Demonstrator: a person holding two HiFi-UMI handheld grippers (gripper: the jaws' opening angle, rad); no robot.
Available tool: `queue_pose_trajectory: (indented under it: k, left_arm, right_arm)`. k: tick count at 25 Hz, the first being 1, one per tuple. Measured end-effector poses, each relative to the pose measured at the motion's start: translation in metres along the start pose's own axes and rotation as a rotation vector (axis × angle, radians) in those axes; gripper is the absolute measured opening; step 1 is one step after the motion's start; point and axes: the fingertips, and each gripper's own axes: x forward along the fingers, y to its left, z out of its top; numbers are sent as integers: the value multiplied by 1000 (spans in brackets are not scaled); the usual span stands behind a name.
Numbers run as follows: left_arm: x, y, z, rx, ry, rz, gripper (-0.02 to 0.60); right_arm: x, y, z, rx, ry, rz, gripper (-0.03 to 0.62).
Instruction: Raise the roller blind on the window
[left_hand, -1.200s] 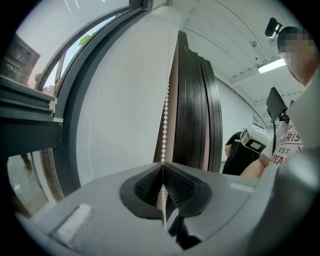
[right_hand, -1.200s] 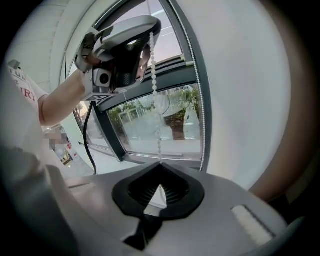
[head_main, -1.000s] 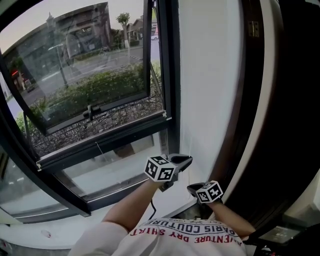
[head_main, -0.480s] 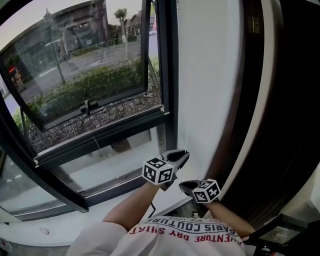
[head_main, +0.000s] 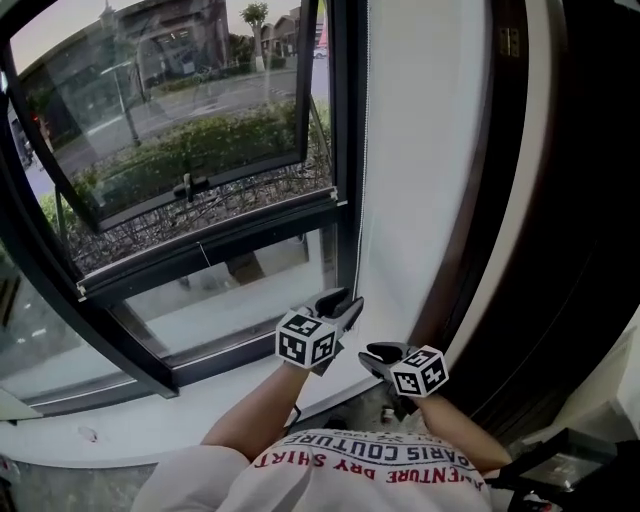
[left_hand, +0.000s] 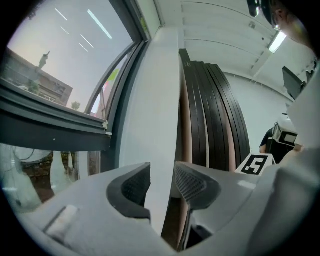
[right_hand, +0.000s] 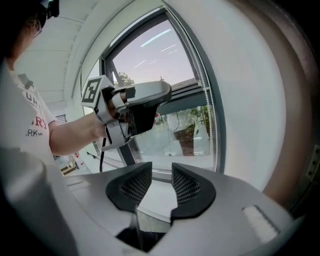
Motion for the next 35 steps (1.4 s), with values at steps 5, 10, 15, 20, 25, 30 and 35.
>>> queue_pose_trajectory:
  k: [5,10,15,20,25,30,35]
  left_arm:
    - [-36,-12,-22,-66,5,14,156]
    - [-59,-49,-36,-81,67,-110,3]
    - [-85,-107,-31,-68,91,-279,3]
    - [-155,-147,-27,-64,85,-333,3]
    - [-245,-171,-40,-24,126,-313,3]
    - [-314,-189,-57,-38,148,-307,3]
    - [-359,-219,-69,-45,135,-333,3]
  right_arm:
    - [-8,22,-10,-7,2,26,115]
    - [-21,47,-12,51,5,73,71]
    - [-54,79,12,54,-85,98,0]
    - [-67,141,11,8,-112,97,1]
    - [-69,225,-13,-5,-114,124,2]
    - [-79,292,-25,-13,-152,90,2]
    - [-98,340,-50,9,-167,61,2]
